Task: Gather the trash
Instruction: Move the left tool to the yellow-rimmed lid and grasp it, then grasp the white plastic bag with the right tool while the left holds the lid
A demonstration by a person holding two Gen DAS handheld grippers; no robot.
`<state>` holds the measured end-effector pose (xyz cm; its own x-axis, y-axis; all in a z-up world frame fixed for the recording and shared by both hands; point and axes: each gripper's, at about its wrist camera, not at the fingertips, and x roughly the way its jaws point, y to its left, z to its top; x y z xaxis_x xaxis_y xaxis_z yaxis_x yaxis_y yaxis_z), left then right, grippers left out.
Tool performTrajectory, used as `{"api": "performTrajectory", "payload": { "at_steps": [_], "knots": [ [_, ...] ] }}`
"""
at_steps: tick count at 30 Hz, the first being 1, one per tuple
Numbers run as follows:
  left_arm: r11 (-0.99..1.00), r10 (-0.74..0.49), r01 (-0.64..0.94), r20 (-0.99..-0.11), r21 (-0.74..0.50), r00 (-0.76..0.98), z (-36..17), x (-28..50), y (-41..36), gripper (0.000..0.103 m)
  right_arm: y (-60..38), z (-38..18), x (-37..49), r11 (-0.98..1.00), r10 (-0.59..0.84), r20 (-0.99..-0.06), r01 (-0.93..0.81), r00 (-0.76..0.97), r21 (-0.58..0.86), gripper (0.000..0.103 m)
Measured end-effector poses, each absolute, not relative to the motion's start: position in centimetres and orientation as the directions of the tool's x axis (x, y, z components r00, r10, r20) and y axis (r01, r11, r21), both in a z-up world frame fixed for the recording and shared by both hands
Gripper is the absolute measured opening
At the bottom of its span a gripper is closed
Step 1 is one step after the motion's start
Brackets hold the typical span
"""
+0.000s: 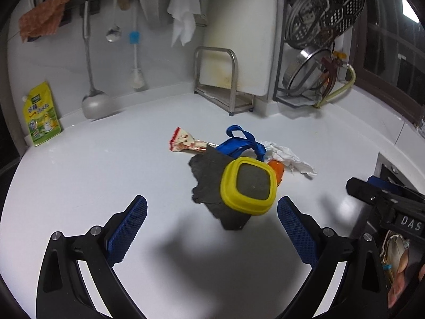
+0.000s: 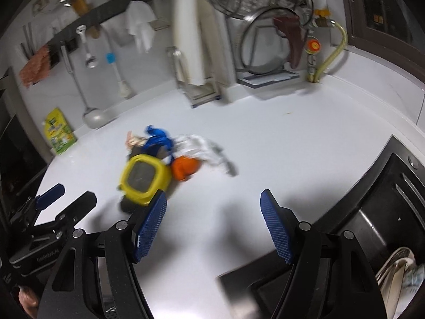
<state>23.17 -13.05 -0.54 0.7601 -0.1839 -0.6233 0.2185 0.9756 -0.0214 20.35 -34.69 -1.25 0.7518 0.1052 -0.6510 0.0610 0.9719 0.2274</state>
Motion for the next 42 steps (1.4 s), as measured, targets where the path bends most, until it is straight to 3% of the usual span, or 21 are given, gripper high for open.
{"api": "performTrajectory", "payload": {
  "at_steps": [8,14,15,16,18,28,42],
  "knots": [
    [0.971,-0.167,0.237,-0.698,0.004,0.696,-2.8,26.7,-17.0,0.097,-39.4,-2.8,20.5,0.926,0.165,-0.645,0.108,0.746,0.361,0.070],
    [0.973,-0.144,0.228,-0.722,0.020,0.677,-3.7,28.1,-18.4,0.094,-39.7,-2.4,20.4,0.919,0.182,-0.632,0.098,0.753,0.381,0.070],
    [0.973,-0.140,0.228,-0.725,0.024,0.675,-3.9,28.2,-18.5,0.090,-39.6,-2.4,20.4,0.920,0.182,-0.633,0.097,0.752,0.380,0.070],
    [0.972,-0.145,0.235,-0.730,0.023,0.668,-4.0,28.4,-18.7,0.077,-39.6,-2.5,20.5,0.920,0.183,-0.634,0.097,0.751,0.380,0.070],
    [0.969,-0.160,0.249,-0.746,0.007,0.647,-4.3,28.7,-18.7,0.068,-39.5,-2.7,20.6,0.921,0.185,-0.640,0.096,0.746,0.378,0.070],
    [0.963,-0.205,0.270,-0.683,-0.012,0.701,-2.1,27.9,-15.7,0.067,-37.3,-2.8,23.1,0.945,0.182,-0.661,0.056,0.728,0.322,0.070],
    [0.975,-0.149,0.217,-0.604,0.041,0.783,-1.0,30.6,-11.1,0.067,-32.6,-3.8,32.3,0.961,0.212,-0.707,-0.014,0.675,0.275,0.070]
  ]
}}
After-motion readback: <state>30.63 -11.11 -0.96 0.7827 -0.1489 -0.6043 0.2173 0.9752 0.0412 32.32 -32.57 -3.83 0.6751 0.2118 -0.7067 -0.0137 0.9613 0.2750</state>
